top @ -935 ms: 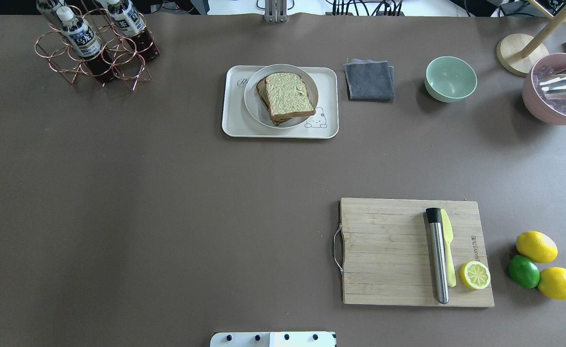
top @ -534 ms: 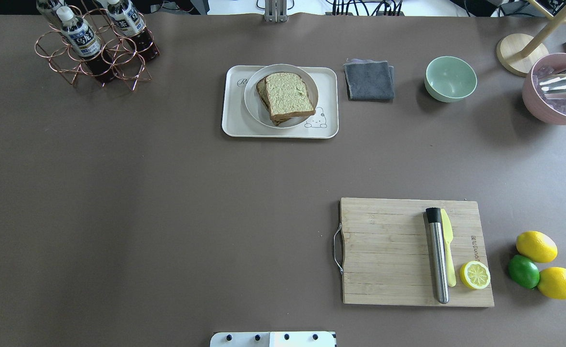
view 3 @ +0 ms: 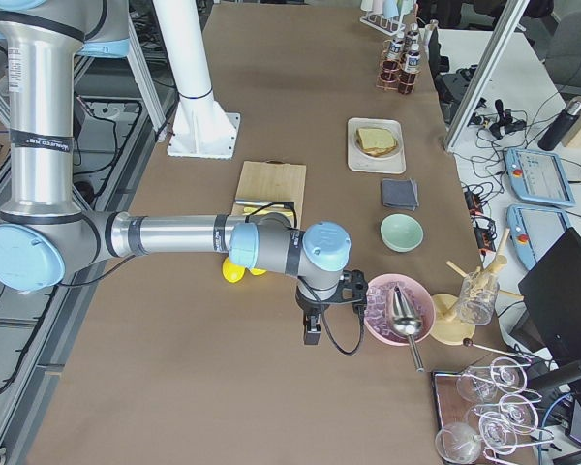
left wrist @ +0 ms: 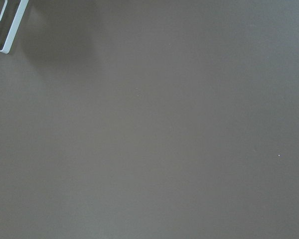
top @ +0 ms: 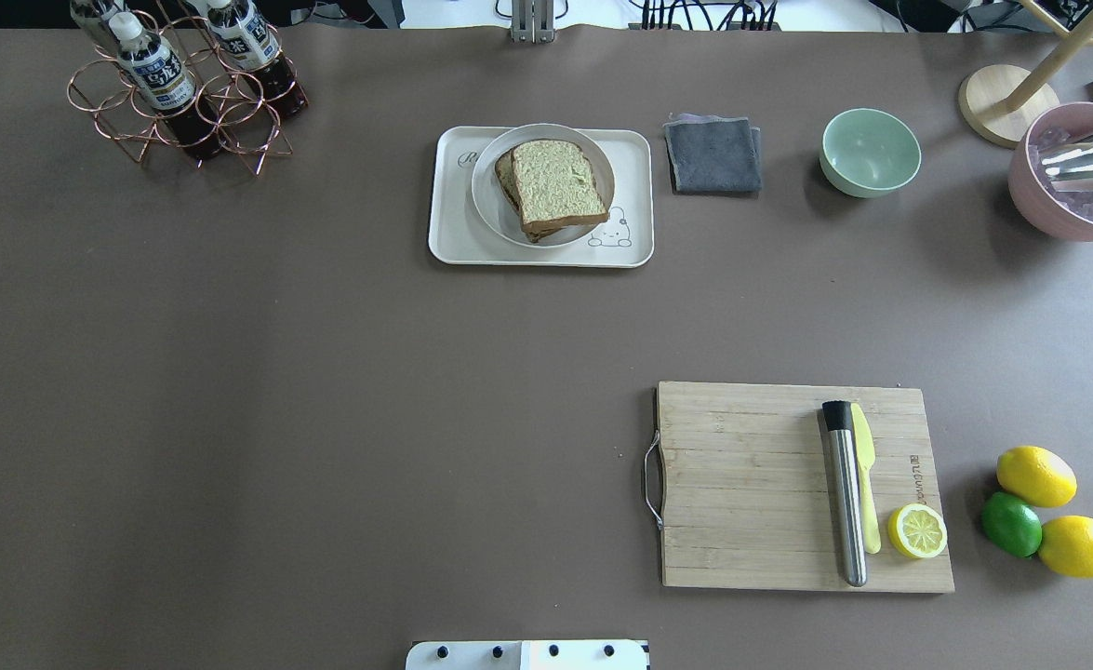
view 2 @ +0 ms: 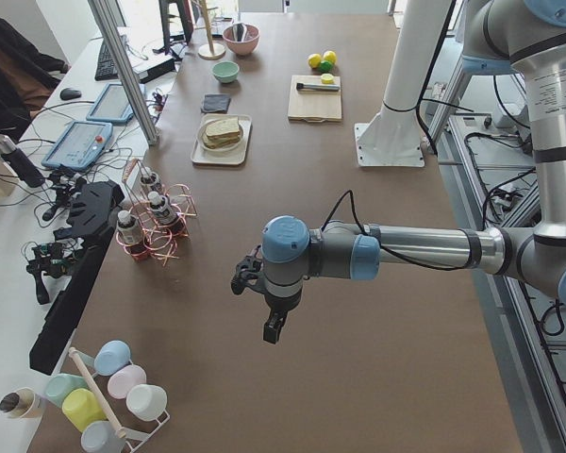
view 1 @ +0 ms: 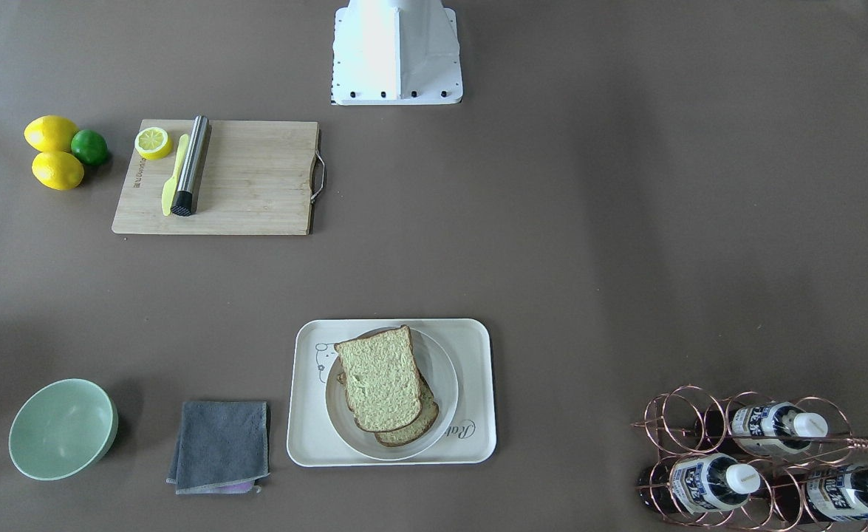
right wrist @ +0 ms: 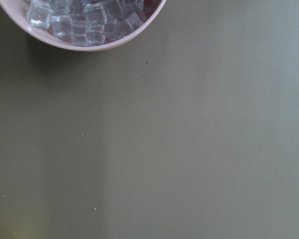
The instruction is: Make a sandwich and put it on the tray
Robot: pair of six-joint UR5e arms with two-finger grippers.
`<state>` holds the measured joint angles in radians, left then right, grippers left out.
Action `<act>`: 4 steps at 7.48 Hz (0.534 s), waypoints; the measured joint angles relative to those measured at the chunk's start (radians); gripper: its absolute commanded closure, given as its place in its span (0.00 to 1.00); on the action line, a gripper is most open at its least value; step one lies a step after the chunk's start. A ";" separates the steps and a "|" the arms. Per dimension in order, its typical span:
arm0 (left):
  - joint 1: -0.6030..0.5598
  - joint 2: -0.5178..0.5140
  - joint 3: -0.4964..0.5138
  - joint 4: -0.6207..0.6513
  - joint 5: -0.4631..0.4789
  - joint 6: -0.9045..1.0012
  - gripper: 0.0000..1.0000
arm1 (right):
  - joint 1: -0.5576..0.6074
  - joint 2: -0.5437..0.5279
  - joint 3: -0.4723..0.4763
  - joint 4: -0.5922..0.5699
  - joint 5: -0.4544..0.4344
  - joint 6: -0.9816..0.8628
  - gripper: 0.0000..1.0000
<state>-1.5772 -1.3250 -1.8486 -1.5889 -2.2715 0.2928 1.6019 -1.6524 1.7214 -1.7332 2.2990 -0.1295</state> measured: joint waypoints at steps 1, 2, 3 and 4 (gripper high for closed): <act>-0.006 0.011 0.001 0.002 0.000 0.002 0.02 | -0.008 0.007 0.019 -0.031 -0.001 0.001 0.00; -0.011 0.018 0.003 0.004 -0.004 0.003 0.02 | -0.015 0.009 0.028 -0.044 -0.001 0.002 0.00; -0.021 0.021 0.006 0.005 -0.008 0.003 0.02 | -0.019 0.010 0.032 -0.049 0.003 0.001 0.00; -0.027 0.022 0.014 0.004 -0.012 0.004 0.02 | -0.021 0.010 0.033 -0.050 0.005 0.001 0.00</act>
<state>-1.6043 -1.3031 -1.8348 -1.5853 -2.2831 0.2968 1.5809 -1.6427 1.7541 -1.7831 2.3042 -0.1286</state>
